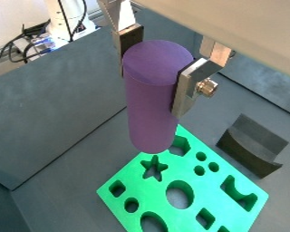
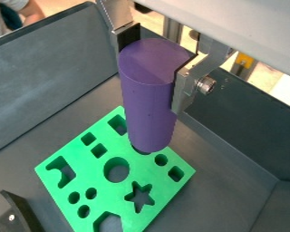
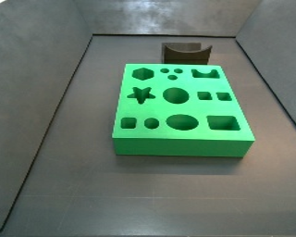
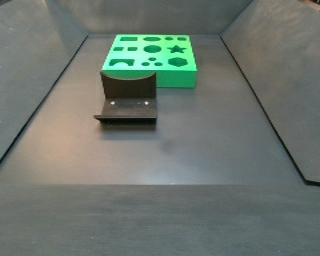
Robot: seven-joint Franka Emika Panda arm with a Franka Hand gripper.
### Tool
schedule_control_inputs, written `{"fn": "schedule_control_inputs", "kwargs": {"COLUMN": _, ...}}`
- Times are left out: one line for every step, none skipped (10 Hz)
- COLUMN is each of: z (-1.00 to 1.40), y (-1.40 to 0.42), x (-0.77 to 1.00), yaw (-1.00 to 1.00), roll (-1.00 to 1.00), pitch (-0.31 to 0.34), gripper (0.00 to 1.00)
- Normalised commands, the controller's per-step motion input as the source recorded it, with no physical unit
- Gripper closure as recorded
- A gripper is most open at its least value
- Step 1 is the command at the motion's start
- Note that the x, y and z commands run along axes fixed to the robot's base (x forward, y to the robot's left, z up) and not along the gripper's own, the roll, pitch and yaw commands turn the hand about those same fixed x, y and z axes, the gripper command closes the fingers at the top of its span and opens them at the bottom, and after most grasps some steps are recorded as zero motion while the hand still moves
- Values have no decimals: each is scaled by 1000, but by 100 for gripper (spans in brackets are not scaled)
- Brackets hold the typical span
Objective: Insert the round object.
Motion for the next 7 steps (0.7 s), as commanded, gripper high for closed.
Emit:
{"fn": "schedule_control_inputs", "kwargs": {"z": -1000, "y": -37, "x": 523, "yaw": 303, "roll": 0, "pitch": 0, "gripper": 100}}
{"fn": "schedule_control_inputs", "kwargs": {"z": -1000, "y": 0, "x": 577, "yaw": 231, "roll": 0, "pitch": 0, "gripper": 100}}
{"fn": "schedule_control_inputs", "kwargs": {"z": -1000, "y": 0, "x": 617, "yaw": 183, "roll": 0, "pitch": 0, "gripper": 100}}
{"fn": "schedule_control_inputs", "kwargs": {"z": -1000, "y": 66, "x": 651, "yaw": 169, "roll": 0, "pitch": 0, "gripper": 100}}
{"fn": "schedule_control_inputs", "kwargs": {"z": -957, "y": 251, "x": 686, "yaw": 171, "roll": 53, "pitch": 0, "gripper": 100}}
{"fn": "schedule_control_inputs", "kwargs": {"z": -760, "y": 397, "x": 654, "yaw": 206, "roll": 150, "pitch": 0, "gripper": 100}}
{"fn": "schedule_control_inputs", "kwargs": {"z": -751, "y": 394, "x": 651, "yaw": 223, "roll": 133, "pitch": 0, "gripper": 100}}
